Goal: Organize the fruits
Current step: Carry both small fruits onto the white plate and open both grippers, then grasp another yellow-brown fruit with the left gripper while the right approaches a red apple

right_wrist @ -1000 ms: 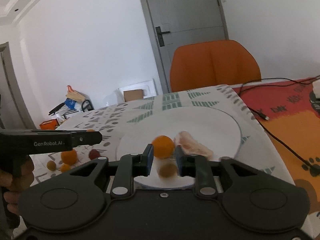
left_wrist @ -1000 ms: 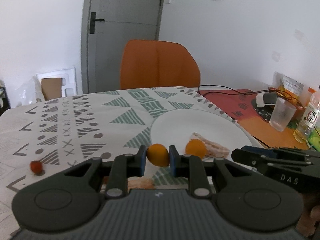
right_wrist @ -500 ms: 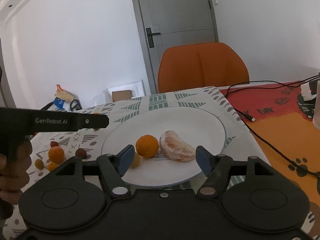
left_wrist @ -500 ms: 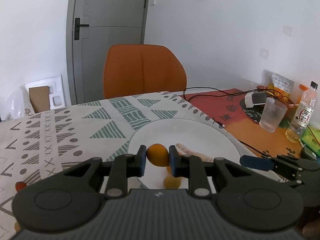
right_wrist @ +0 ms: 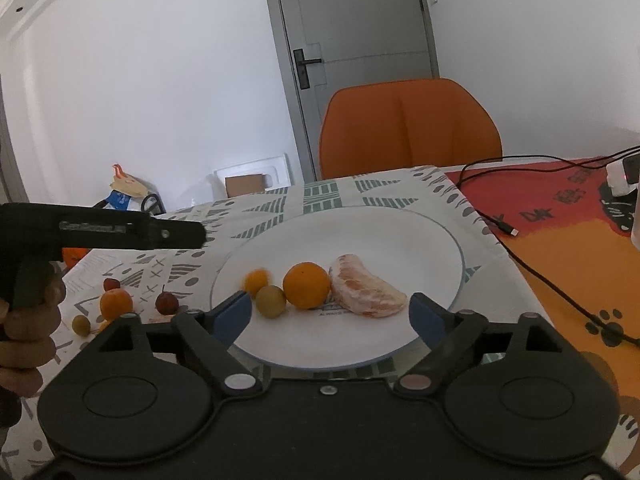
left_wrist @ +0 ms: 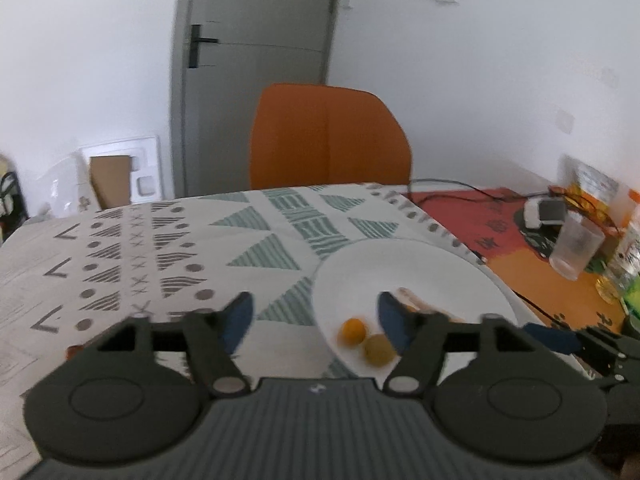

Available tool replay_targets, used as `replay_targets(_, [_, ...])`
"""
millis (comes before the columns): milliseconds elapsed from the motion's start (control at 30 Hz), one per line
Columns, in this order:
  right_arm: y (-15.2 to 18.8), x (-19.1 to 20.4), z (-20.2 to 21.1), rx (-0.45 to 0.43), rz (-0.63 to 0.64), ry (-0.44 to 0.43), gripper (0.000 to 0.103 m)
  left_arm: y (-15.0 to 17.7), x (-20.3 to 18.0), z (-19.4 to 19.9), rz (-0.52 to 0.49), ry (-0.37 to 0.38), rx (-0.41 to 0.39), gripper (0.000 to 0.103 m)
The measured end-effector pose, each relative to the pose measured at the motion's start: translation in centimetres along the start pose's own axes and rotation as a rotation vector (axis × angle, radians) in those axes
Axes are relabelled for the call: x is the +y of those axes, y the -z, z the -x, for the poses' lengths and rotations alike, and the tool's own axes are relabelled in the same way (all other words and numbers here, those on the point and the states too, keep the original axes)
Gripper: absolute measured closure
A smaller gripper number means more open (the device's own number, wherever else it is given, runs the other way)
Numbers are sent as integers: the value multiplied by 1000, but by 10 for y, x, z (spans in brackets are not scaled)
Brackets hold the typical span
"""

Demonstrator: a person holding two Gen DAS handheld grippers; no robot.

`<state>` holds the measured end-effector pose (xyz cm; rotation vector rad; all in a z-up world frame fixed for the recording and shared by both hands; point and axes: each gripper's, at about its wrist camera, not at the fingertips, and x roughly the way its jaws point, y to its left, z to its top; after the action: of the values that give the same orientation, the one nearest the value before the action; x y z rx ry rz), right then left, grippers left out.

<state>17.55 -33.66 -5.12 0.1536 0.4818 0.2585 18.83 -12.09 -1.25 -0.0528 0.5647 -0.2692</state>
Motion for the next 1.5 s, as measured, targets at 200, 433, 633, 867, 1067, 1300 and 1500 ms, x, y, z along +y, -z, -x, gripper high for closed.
replay_targets(200, [-1, 8, -2, 4, -8, -26, 11, 0, 21, 14, 54, -59, -17, 19])
replay_targets(433, [-3, 19, -6, 19, -27, -80, 10, 6, 48, 32, 93, -119, -11, 16])
replay_targets(633, [-4, 33, -10, 25, -18, -116, 9, 12, 70, 45, 125, -178, -7, 16])
replay_targets(867, [-5, 54, -14, 46, 23, -159, 9, 23, 93, 56, 174, -226, 5, 16])
replay_targets(1067, [-4, 70, -17, 63, 52, -187, 9, 32, 109, 62, 211, -244, 9, 16])
replay_targets(1300, [-2, 87, -26, 97, 89, -207, 9, 45, 126, 64, 247, -272, 16, 16])
replay_targets(1500, [-3, 102, -34, 115, 128, -222, 9, 59, 138, 64, 292, -270, 25, 16])
